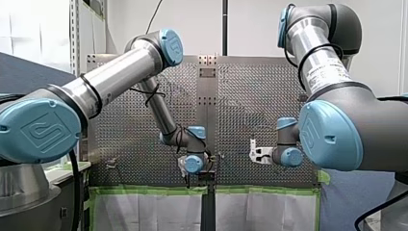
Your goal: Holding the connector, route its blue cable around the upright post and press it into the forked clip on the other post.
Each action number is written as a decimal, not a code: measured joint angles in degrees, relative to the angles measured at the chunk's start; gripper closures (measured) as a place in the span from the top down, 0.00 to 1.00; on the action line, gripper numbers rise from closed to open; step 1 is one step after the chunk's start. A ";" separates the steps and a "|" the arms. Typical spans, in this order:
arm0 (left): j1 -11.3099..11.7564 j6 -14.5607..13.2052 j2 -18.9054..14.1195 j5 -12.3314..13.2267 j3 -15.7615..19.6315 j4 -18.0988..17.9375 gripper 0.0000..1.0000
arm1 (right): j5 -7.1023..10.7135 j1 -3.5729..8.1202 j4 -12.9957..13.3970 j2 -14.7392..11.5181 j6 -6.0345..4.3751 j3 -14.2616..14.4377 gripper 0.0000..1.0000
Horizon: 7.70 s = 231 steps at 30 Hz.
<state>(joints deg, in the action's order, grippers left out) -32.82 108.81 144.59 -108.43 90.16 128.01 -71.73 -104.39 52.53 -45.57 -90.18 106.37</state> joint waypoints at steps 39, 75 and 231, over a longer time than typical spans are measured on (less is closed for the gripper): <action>1.32 0.71 0.87 1.11 -1.04 0.65 0.00 | -2.81 0.34 -0.02 2.09 1.38 -0.66 0.00; 3.29 0.52 0.87 2.98 -7.93 6.24 0.00 | -0.98 1.05 -1.38 2.09 0.44 -5.94 0.00; -2.60 -7.86 -7.29 7.09 10.55 6.26 1.00 | -1.58 0.82 -6.63 2.10 5.68 -4.88 0.00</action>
<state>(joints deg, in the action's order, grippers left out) -35.43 100.96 137.30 -101.33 100.71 134.27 -73.30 -103.57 45.90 -43.47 -84.50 101.49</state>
